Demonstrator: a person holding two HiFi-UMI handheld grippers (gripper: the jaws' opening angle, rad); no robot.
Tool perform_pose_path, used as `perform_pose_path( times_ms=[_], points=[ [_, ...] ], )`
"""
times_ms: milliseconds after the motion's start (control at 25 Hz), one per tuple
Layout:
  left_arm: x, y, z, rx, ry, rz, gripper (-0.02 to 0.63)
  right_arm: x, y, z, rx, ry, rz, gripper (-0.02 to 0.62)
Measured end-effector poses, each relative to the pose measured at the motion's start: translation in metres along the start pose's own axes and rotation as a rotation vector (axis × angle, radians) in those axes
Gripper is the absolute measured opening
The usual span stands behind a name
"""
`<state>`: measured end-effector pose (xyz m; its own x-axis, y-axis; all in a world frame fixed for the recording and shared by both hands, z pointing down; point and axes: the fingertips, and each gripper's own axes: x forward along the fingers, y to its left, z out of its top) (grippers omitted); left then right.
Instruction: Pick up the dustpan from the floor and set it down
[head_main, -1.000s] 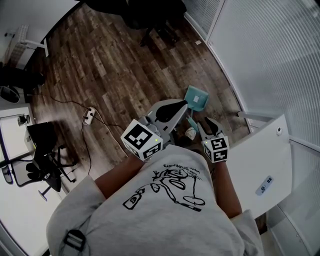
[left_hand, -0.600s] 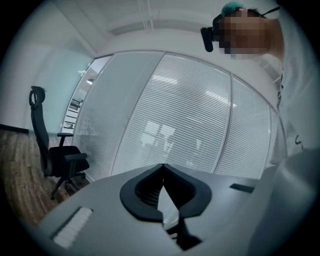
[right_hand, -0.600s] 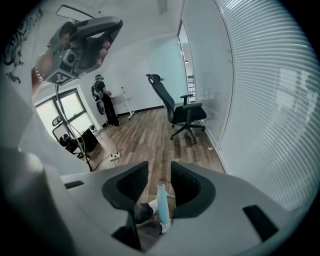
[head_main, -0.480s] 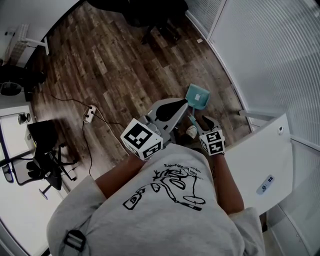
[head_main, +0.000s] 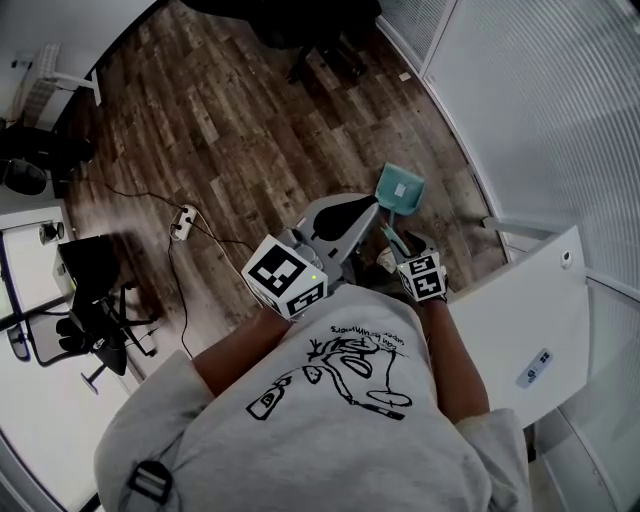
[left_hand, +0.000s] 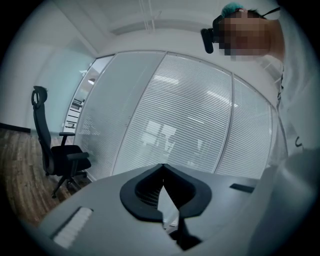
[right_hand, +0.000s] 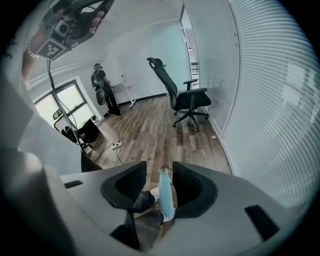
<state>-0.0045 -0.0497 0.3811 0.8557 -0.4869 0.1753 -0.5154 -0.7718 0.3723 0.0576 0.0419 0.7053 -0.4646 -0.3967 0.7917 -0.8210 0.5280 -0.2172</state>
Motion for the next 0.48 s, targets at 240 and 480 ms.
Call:
perform_pose_path(
  times_ms=[240,480],
  points=[
    [-0.006,0.002,-0.001,-0.002,0.002,0.014,0.002,0.013,-0.002,-0.018,-0.007,0.041,0.001,0.135],
    [-0.009,0.006,-0.004,-0.005,0.009,0.031,0.002,0.027,-0.005,-0.030,-0.023,0.076,0.011,0.143]
  ],
)
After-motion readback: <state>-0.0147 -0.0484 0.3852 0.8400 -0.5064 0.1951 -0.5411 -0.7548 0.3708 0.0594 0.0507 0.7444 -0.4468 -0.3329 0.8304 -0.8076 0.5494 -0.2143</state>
